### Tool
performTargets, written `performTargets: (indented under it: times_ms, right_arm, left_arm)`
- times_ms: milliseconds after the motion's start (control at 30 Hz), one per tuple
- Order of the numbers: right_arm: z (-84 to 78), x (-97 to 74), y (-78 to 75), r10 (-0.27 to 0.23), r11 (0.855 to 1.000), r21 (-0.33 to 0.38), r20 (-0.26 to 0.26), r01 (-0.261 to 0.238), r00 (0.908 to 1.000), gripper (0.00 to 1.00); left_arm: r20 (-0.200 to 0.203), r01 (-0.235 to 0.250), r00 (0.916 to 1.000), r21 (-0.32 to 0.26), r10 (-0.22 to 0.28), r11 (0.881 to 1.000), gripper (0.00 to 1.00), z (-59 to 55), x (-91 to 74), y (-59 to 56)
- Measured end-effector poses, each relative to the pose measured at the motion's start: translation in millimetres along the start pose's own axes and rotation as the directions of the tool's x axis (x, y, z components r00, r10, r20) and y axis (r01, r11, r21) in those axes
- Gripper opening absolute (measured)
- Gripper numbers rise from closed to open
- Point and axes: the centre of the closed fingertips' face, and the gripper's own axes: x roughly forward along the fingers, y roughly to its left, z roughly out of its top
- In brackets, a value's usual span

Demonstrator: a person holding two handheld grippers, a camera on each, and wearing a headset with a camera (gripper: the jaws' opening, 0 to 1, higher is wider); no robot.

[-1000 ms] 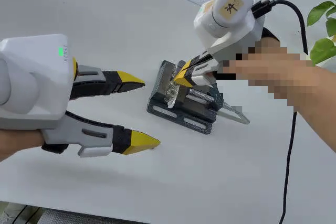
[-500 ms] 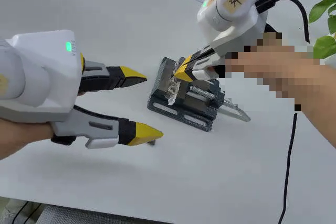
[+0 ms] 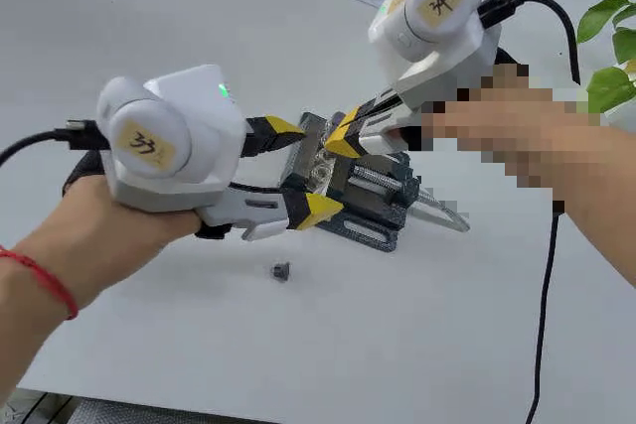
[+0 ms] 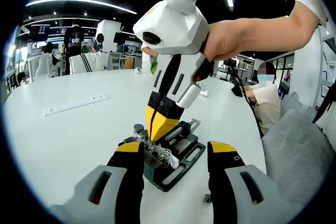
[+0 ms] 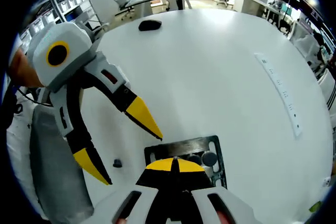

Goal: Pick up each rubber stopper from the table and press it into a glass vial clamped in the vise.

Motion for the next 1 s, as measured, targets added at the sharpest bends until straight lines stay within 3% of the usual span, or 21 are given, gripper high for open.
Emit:
performTargets:
  times_ms: [333, 700, 1000]
  right_arm:
    - [-0.1, 0.0, 0.8, 0.002, 1.0, 0.007, 0.011, -0.002, 0.9999, 0.0]
    - [-0.4, -0.7, 1.3, 0.003, 1.0, 0.011, 0.018, -0.004, 0.9998, 0.0]
    - [-0.1, -0.3, 1.6, 0.004, 1.0, 0.013, 0.022, -0.004, 0.9997, 0.0]
  left_arm:
    - [-0.012, -0.069, 0.9975, -0.018, 0.069, 0.997, 0.37, -6.6, 14.7, 23.4]
    - [-0.044, -0.101, 0.9941, -0.05, 0.099, 0.994, 0.27, -14.1, 27.4, 29.5]
    - [-0.046, -0.125, 0.9915, -0.064, 0.122, 0.99, 0.19, -15.5, 30.4, 31.4]
